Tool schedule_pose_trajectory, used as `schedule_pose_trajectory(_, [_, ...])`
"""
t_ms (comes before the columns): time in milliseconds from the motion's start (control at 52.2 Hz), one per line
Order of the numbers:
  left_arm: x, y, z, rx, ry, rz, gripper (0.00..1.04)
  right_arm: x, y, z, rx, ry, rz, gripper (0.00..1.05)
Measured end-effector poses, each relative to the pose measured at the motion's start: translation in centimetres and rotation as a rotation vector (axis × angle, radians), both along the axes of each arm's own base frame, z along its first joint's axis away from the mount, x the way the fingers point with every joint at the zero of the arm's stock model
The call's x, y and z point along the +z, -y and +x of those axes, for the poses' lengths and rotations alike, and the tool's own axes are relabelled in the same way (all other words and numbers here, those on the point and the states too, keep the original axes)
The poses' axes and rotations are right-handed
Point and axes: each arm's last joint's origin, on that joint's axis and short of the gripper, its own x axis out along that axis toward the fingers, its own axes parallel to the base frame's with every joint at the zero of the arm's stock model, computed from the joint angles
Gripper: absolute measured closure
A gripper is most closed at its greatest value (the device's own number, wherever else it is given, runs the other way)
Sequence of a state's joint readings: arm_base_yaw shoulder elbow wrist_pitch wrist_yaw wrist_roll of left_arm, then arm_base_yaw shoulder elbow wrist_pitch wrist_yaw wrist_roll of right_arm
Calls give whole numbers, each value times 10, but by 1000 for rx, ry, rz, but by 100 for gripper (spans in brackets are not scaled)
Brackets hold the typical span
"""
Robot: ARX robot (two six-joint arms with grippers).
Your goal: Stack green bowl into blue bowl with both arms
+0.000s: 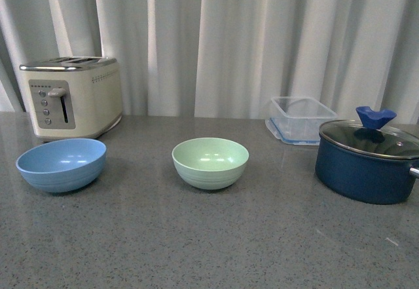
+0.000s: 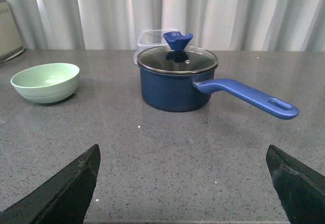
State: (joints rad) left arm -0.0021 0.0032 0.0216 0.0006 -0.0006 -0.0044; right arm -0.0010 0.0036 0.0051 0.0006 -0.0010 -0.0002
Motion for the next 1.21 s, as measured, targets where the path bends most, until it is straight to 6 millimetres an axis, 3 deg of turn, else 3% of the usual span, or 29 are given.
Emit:
schedule_pose_trajectory(422, [0,0,0,0,-1,0,7,0,0,0,0,0,0,10])
schedule_pose_trajectory(517, [-2,-4,5,352,-398,-11,7,0,0,0,0,0,0,10])
schedule_pose_trajectory(575, [-4,-10,13,442,-483,7,7,0,0,0,1,0,0,10])
schedule_pose_trajectory(843, [59,-47,95,420,-394,-28,7,0,0,0,0,0,0,10])
schedule_pose_trajectory(939, [69,-56,142,358,-488,-42,7,0,0,0,0,0,0,10])
schedule_pose_trajectory(1207, [87,-56,216,320,-511,-78,7,0,0,0,0,0,0,10])
